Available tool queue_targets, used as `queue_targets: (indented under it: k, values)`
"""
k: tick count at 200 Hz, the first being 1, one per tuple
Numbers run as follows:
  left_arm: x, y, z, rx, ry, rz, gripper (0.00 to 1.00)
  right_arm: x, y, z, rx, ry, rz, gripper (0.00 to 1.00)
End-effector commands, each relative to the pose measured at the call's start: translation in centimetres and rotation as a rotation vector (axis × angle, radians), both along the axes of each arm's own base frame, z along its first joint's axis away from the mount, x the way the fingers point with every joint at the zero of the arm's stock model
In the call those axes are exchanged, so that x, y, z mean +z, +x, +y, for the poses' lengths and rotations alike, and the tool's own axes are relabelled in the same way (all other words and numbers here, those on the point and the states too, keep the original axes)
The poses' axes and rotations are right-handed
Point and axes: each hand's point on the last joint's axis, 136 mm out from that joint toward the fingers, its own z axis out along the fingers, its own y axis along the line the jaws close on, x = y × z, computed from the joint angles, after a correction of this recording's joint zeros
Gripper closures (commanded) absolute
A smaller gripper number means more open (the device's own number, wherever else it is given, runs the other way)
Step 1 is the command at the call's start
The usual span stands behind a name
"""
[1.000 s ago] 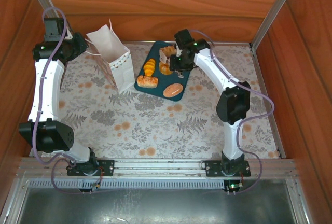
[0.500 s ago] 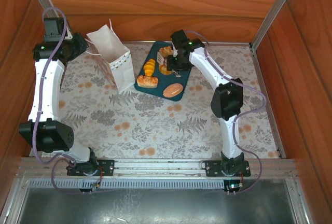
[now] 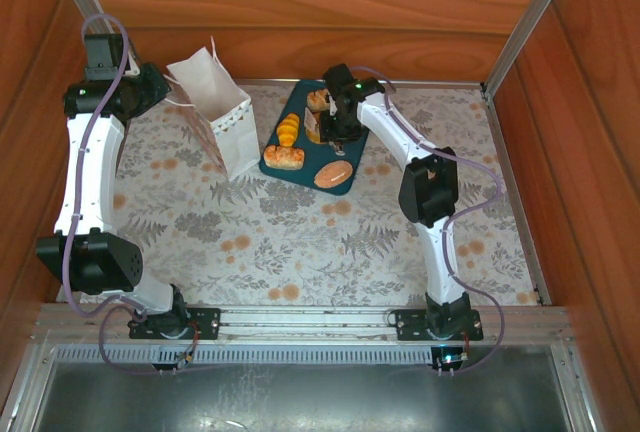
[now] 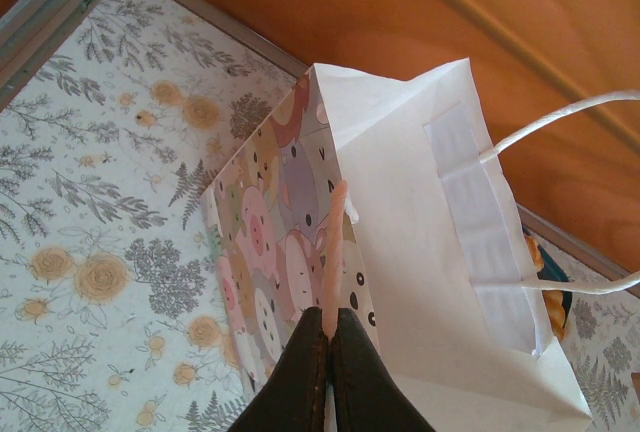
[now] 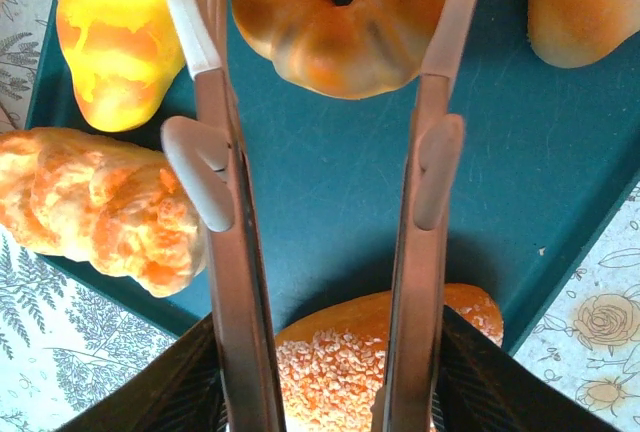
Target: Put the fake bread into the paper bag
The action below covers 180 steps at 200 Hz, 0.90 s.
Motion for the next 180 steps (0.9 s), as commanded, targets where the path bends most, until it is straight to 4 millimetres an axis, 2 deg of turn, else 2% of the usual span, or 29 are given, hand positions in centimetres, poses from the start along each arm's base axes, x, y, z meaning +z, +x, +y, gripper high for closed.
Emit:
queue_targets:
  k: [1, 25, 51, 125, 156, 180]
  values:
    - [0.4, -0.3, 0.0, 0.000, -0.016, -0.007, 1.00, 0.1, -0.1, 0.4, 0.017, -0.004, -0.005, 0.51]
    - [0.4, -0.3, 0.0, -0.001, -0.016, -0.007, 1.00, 0.5, -0.2, 0.4, 0.016, 0.004, -0.009, 0.57]
    - [0.4, -0.4, 0.0, 0.002, -0.016, -0.007, 1.00, 2.0, -0.3, 0.3, 0.008, 0.023, -0.031, 0.61]
    - [0.4, -0.3, 0.0, 0.000, -0.017, -0.006, 1.00, 6.7, -1.5, 0.0, -0.046, 0.125, -0.112, 0.62]
    - [0.4, -0.2, 0.0, 0.000, -0.019, -0.008, 1.00, 9.2, -2.1, 0.1, -0.058, 0.182, -0.146, 0.63]
    - [0.5, -0.2, 0.0, 0.001, -0.018, -0.010, 1.00, 12.4, -2.8, 0.2, -0.059, 0.258, -0.195, 0.64]
